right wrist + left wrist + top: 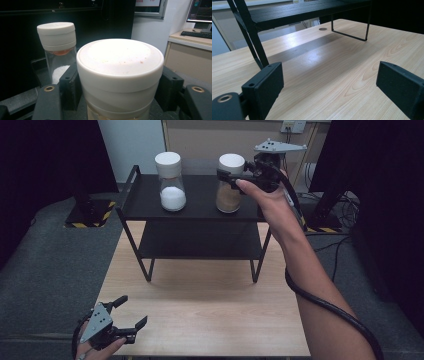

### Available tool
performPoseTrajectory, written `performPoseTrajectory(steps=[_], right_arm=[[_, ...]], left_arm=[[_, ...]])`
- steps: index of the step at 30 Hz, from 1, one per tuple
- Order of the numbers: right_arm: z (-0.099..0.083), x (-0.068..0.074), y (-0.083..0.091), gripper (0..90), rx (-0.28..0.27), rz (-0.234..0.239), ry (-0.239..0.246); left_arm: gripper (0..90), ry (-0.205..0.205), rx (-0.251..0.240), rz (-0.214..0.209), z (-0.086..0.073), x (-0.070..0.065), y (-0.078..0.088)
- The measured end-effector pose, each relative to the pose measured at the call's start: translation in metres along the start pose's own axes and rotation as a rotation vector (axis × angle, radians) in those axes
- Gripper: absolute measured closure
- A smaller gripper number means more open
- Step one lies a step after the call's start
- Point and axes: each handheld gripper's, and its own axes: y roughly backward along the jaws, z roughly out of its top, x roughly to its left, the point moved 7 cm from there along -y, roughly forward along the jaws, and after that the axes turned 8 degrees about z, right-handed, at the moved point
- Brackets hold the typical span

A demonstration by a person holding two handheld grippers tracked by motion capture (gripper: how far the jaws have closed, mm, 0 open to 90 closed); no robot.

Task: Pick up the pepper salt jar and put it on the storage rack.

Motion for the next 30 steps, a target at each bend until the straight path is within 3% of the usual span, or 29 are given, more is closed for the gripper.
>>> performPoseTrajectory(steps=[20,30], right_arm=[[0.0013,-0.0043,-0.0014,33.5,0.011,0.011,-0.009],[0.0027,-0.0019,-0.0018,16.8,0.018,0.001,-0.022]], left_arm=[[6.2,0.002,0.002,0.005,0.0001,0.0016,0.0011],[6.2,0.002,0.002,0.004,-0.0002,0.0018,0.0011]])
